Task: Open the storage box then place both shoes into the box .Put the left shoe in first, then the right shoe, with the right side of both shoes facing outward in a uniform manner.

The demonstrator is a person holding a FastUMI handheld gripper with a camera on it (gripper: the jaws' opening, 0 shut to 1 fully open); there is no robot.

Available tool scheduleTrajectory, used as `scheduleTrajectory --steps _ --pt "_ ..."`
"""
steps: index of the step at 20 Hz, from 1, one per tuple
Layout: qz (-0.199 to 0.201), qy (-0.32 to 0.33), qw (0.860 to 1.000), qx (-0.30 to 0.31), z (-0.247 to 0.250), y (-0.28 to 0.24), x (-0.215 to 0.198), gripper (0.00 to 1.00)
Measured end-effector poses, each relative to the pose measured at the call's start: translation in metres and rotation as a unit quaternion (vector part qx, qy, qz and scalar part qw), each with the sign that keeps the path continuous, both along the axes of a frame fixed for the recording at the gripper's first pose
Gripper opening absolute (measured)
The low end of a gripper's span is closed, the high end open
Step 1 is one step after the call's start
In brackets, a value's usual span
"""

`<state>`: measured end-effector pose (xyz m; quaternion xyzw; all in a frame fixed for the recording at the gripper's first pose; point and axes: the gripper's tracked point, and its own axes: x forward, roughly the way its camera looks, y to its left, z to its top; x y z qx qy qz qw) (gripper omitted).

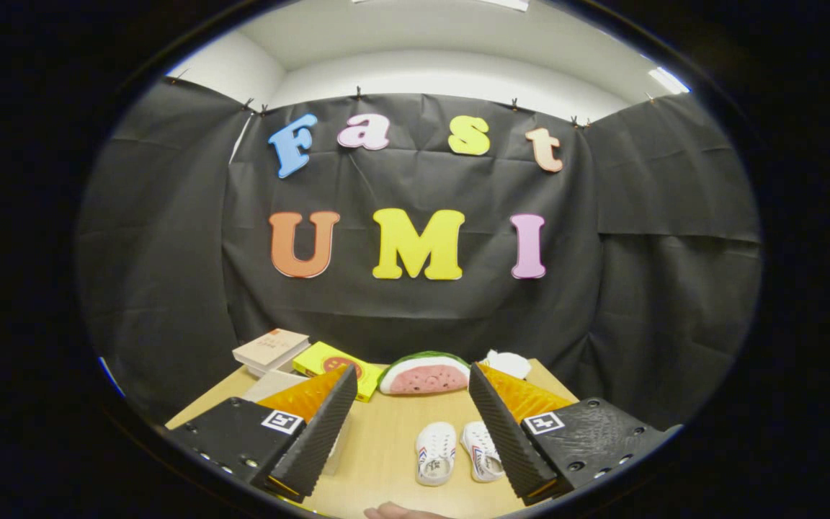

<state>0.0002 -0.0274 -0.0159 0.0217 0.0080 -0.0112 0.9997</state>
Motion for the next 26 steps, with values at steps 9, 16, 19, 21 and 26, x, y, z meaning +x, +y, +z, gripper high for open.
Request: scheduleTrajectory --steps 9,16,19,21,26 --pt "0.035 0.043 0.998 0.014 -0.029 -0.029 0.04 0.95" --pt "0.097 0.12 0.987 0.052 -0.068 -0.038 0.104 0.95" --pt "0.129 0.168 0.974 0.077 -0.093 -0.032 0.132 0.96" --pt "0.148 0.2 0.964 0.096 -0.109 -0.028 0.15 0.96" --pt "0.199 0.275 0.926 0.163 -0.153 -0.006 0.195 0.95"
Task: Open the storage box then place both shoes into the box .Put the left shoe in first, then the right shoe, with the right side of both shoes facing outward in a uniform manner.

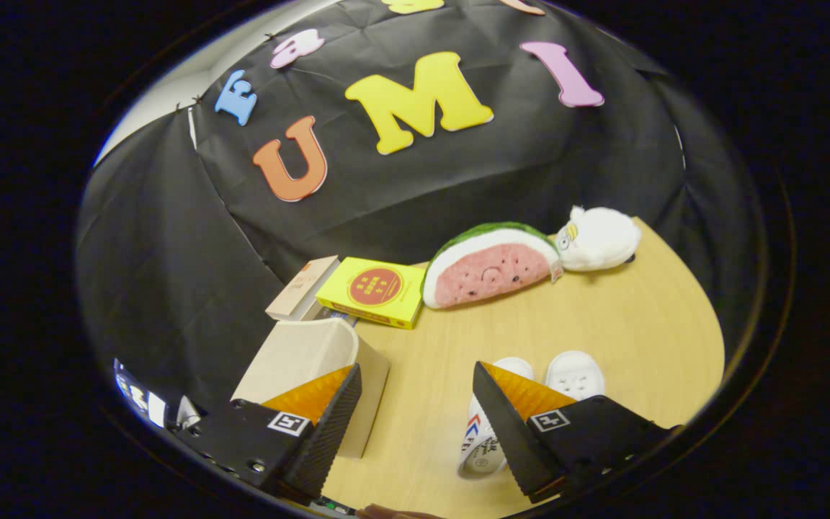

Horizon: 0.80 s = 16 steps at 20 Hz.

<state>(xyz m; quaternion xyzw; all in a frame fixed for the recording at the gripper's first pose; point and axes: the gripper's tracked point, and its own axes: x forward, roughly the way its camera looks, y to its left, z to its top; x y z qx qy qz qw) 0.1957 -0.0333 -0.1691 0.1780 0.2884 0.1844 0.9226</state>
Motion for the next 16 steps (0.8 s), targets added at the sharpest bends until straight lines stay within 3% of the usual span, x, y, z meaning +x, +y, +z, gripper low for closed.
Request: scheduleTrajectory --steps 4,6,9,11,13,16 --pt "0.072 0.049 0.995 0.038 -0.028 0.037 0.024 0.95" --pt "0.138 0.089 0.984 0.074 -0.041 0.064 0.021 0.95" --pt "0.224 0.151 0.95 0.154 -0.055 0.101 0.017 0.95" --pt "0.247 0.177 0.929 0.211 -0.059 0.114 0.023 0.95" --pt "0.279 0.2 0.899 0.274 -0.051 0.124 0.023 0.95" --pt "0.299 0.211 0.877 0.311 -0.05 0.133 0.034 0.92"
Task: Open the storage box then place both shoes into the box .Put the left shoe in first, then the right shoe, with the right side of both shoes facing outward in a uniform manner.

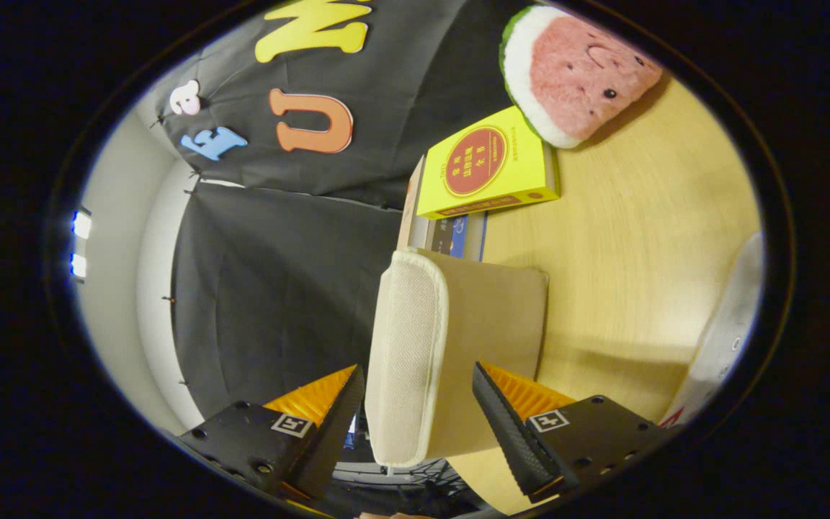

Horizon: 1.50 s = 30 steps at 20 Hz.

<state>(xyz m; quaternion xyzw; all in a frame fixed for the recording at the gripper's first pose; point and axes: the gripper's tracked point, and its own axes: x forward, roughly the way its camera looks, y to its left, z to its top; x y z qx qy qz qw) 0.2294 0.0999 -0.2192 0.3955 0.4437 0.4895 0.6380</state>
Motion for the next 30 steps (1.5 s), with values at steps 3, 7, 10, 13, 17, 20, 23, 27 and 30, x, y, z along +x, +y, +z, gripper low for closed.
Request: scheduleTrajectory --steps 3,7,10,13,17,20,23,27,30 --pt "0.029 0.018 0.999 0.014 -0.008 0.017 0.001 0.92" --pt "0.048 0.029 0.997 0.052 -0.003 0.03 0.003 0.77" --pt "0.058 0.044 0.996 0.059 0.0 0.034 0.003 0.52" --pt "0.058 0.05 0.995 0.063 0.003 0.029 0.0 0.34" --pt "0.05 0.058 0.996 0.038 0.0 0.018 -0.001 0.19" --pt "0.044 0.053 0.998 0.018 0.012 0.012 -0.004 0.06" --pt "0.03 0.036 0.999 -0.001 0.031 0.007 -0.008 0.0" --pt "0.011 0.03 0.999 -0.03 0.057 0.01 -0.018 0.0" --pt "-0.014 0.03 0.999 -0.022 0.087 0.016 -0.024 0.0"
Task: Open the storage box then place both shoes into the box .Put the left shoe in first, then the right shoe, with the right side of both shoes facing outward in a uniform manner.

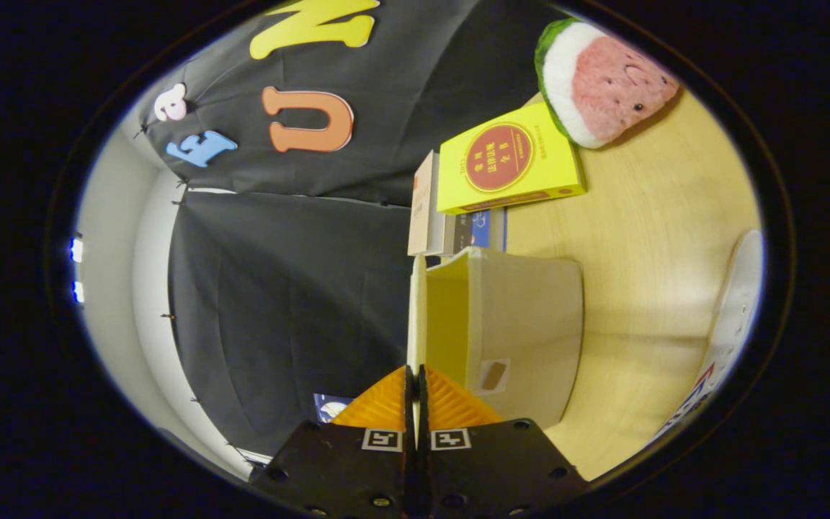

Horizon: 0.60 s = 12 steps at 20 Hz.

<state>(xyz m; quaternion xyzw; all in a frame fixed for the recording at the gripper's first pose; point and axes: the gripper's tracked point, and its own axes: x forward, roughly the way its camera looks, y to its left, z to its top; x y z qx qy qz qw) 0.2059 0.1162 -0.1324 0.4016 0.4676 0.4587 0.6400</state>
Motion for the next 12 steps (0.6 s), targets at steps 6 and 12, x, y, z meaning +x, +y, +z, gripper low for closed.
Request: scheduleTrajectory --steps 6,12 --pt "-0.029 -0.007 1.0 0.009 0.05 0.03 -0.013 0.0" --pt "-0.022 -0.038 0.999 0.016 0.1 0.089 -0.032 0.0"
